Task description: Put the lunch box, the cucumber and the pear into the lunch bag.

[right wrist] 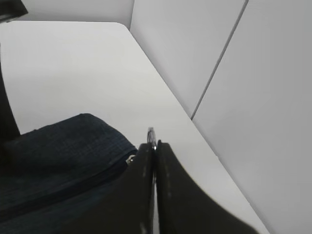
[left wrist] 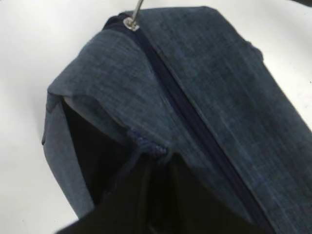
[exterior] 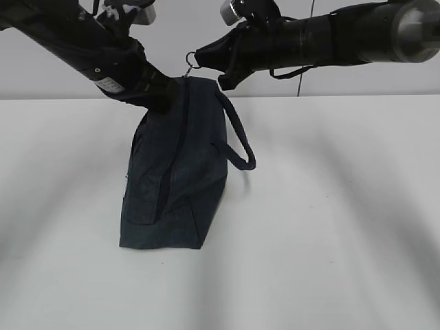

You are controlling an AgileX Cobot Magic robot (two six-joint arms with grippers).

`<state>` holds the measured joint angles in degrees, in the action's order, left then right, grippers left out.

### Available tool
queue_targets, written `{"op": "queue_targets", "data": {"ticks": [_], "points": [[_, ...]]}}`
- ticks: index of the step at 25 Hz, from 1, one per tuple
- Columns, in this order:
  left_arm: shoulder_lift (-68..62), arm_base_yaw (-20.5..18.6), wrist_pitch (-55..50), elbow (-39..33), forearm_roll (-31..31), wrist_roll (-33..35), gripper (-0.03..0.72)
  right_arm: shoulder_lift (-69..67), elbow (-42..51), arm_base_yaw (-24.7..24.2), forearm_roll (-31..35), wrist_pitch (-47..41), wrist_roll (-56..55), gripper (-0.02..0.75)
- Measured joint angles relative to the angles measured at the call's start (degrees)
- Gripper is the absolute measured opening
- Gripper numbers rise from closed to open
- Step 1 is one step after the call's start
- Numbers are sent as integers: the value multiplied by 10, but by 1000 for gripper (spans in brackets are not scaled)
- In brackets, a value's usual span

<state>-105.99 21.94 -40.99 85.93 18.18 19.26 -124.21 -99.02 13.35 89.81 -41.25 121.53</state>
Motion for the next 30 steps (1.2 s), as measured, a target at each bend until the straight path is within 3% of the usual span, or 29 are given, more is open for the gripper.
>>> {"op": "queue_targets", "data": {"ticks": [20, 30], "points": [[24, 13, -22, 1, -15, 9, 4, -16, 0, -23, 74, -3, 58, 0], [32, 14, -34, 1, -15, 9, 4, -53, 0, -52, 95, -67, -38, 0]]}}
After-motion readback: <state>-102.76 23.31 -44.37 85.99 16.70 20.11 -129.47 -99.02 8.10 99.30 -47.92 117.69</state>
